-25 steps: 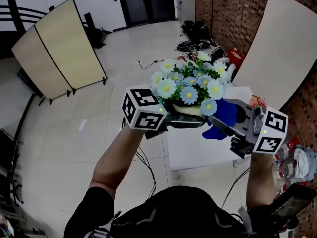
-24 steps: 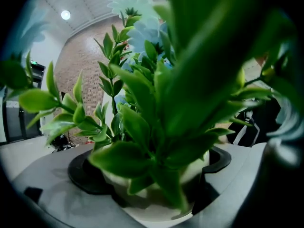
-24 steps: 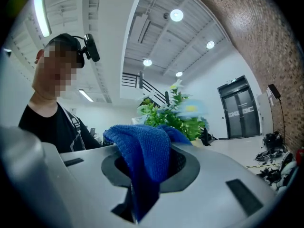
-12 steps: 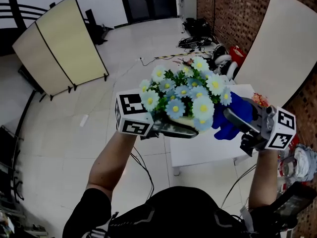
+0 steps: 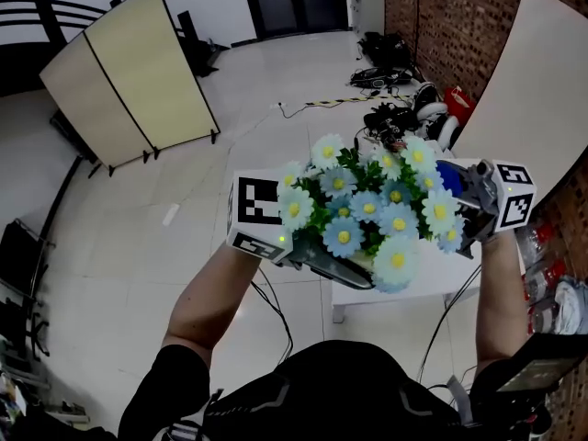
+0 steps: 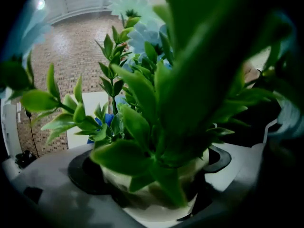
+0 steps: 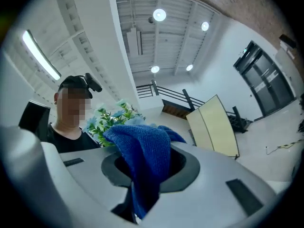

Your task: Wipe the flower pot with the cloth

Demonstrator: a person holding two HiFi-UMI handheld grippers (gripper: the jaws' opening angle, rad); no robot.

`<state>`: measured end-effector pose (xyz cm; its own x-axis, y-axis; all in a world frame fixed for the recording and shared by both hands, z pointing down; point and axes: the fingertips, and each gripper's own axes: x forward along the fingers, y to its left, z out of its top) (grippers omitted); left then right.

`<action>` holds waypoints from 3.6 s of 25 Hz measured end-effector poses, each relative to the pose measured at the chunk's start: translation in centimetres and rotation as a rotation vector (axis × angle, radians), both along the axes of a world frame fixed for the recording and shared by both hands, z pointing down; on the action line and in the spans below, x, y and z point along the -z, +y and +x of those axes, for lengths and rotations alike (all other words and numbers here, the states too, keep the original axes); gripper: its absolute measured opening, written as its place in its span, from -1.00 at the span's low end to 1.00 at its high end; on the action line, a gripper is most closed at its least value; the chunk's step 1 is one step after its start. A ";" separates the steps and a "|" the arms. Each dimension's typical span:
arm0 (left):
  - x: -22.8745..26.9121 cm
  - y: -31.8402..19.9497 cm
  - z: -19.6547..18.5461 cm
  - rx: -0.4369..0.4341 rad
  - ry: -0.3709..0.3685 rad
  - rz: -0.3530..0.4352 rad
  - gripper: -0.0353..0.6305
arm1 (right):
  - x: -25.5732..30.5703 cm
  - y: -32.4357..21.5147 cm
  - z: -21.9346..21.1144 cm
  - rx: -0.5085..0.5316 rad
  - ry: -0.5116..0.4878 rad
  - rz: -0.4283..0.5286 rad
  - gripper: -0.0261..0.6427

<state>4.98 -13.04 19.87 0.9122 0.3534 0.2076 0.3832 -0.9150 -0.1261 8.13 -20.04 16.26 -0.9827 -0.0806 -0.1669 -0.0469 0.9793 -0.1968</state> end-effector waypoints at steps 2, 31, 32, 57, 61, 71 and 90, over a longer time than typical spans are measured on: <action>-0.2 -0.1 -0.1 -0.006 -0.007 0.001 0.76 | -0.4 0.7 -0.8 0.079 0.024 -0.002 -0.68; -1.3 -1.1 0.0 0.058 0.016 -0.044 0.76 | -1.7 2.1 -0.1 0.247 0.038 -0.002 -0.68; -1.5 -1.3 0.0 0.074 0.014 -0.046 0.76 | -1.6 2.5 0.0 0.244 0.027 0.003 -0.68; -3.3 -7.0 2.6 0.392 -0.022 -0.169 0.76 | -2.9 7.3 -1.6 -0.207 0.145 0.147 -0.68; -3.2 -8.5 2.5 0.430 -0.018 -0.169 0.76 | -2.7 6.4 -1.4 -0.230 0.133 0.157 -0.68; -2.1 -9.4 2.2 0.470 0.010 -0.172 0.76 | -2.2 5.1 -1.5 -0.265 0.148 0.167 -0.68; -0.5 -0.1 -0.4 0.161 0.042 -0.033 0.76 | -1.4 -1.0 0.6 -0.198 0.065 0.034 -0.68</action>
<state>4.62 -13.18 20.41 0.9652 0.2076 0.1592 0.2260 -0.9681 -0.1078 8.72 -21.00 17.65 -0.9570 -0.2687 -0.1093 -0.2507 0.9557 -0.1539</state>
